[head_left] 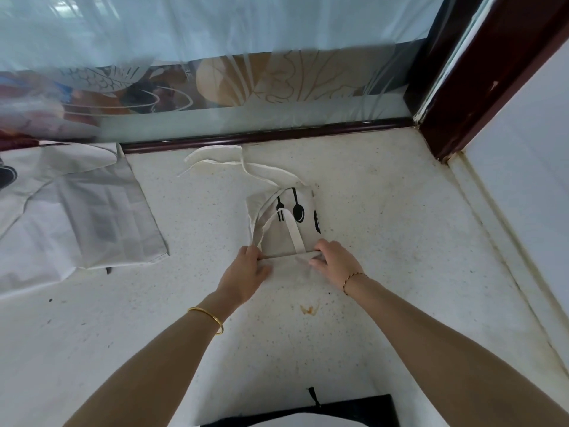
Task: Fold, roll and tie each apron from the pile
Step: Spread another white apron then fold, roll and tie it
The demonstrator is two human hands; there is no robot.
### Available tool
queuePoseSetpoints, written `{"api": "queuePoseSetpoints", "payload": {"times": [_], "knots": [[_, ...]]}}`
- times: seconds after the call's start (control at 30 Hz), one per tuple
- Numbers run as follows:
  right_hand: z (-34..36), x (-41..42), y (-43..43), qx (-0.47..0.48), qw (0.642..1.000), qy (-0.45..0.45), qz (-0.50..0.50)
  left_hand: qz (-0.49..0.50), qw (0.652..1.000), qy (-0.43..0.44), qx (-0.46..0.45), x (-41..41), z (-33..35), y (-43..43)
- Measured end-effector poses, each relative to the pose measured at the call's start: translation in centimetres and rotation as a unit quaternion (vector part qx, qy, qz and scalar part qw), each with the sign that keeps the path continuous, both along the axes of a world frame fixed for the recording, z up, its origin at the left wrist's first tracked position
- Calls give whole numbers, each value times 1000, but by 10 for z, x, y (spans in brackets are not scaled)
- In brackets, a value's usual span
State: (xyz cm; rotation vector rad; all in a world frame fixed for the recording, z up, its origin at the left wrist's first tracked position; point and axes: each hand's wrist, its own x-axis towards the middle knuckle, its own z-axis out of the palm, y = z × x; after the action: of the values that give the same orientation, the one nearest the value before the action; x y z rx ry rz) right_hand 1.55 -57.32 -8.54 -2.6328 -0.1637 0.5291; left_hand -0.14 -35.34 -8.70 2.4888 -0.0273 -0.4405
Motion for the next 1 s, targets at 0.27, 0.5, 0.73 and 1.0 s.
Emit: {"api": "queuePoseSetpoints", "payload": {"times": [0.27,0.5,0.73,1.0], "knots": [[0,-3,17,-106,993,-44,-35,-187,954,-186,144,-7,-3,1],[2,-9,9,-132,976,-130,117,-227,956,-107,150,0,-2,5],[10,-5,-1,-98,985,-53,130,-161,979,-99,77,6,4,10],[14,0,-7,-33,999,-17,20,27,999,1,-27,5,-3,14]]}}
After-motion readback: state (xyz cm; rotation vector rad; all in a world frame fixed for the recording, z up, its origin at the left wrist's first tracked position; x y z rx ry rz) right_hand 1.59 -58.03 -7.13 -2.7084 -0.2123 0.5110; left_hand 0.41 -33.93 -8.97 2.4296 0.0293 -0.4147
